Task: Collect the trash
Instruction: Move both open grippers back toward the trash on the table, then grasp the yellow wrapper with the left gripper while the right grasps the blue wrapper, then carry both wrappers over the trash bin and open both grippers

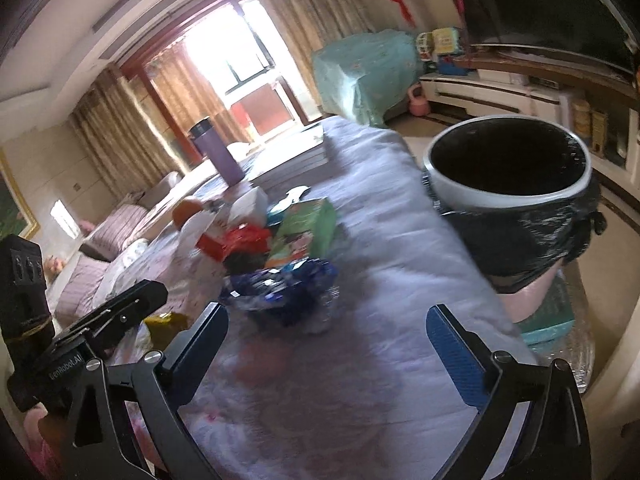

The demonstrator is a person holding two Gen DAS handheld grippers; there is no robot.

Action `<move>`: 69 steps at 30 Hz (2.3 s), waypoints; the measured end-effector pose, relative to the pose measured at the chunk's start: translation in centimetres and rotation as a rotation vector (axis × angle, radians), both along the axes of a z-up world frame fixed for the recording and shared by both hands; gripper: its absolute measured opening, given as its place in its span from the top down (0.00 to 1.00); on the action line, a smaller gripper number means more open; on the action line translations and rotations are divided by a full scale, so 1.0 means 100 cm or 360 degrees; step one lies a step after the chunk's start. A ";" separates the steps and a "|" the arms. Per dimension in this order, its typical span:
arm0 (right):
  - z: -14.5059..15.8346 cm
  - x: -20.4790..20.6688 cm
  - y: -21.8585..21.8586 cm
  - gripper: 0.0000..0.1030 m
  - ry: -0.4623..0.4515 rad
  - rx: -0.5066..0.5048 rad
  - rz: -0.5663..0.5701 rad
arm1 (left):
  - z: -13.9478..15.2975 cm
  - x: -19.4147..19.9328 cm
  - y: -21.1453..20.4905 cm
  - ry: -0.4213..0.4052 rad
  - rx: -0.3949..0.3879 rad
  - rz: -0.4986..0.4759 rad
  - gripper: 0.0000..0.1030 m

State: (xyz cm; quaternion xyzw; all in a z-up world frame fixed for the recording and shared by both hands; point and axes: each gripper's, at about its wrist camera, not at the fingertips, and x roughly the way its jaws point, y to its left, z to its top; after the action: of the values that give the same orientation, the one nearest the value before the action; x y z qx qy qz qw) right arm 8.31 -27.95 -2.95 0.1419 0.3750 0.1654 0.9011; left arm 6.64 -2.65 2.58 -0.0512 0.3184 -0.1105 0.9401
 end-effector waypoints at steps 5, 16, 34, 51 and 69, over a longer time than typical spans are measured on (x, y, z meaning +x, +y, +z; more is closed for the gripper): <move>-0.003 0.001 0.018 0.03 0.0000 -0.0017 0.0076 | 0.003 -0.017 0.021 -0.0004 0.0028 0.0049 0.29; -0.012 0.013 0.044 0.03 0.0029 -0.0087 0.0175 | -0.011 -0.020 0.050 0.0123 0.0039 0.0110 0.23; -0.033 0.040 0.047 0.04 0.0126 -0.0056 0.0132 | -0.053 0.014 0.069 0.0236 0.0004 0.0139 0.68; -0.014 0.019 0.016 0.60 0.0032 -0.0028 0.0080 | -0.042 0.024 0.030 0.0199 -0.0028 -0.0056 0.74; 0.011 0.014 -0.047 0.60 -0.0067 -0.0020 -0.0157 | -0.033 0.059 -0.036 0.0174 -0.0046 -0.0248 0.74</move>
State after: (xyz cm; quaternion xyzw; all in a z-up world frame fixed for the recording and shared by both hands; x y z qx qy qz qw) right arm 9.73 -32.63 -1.85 0.1511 0.3496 0.1214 0.9166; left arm 12.56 -6.22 -0.68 -0.0457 0.3708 -0.1850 0.9090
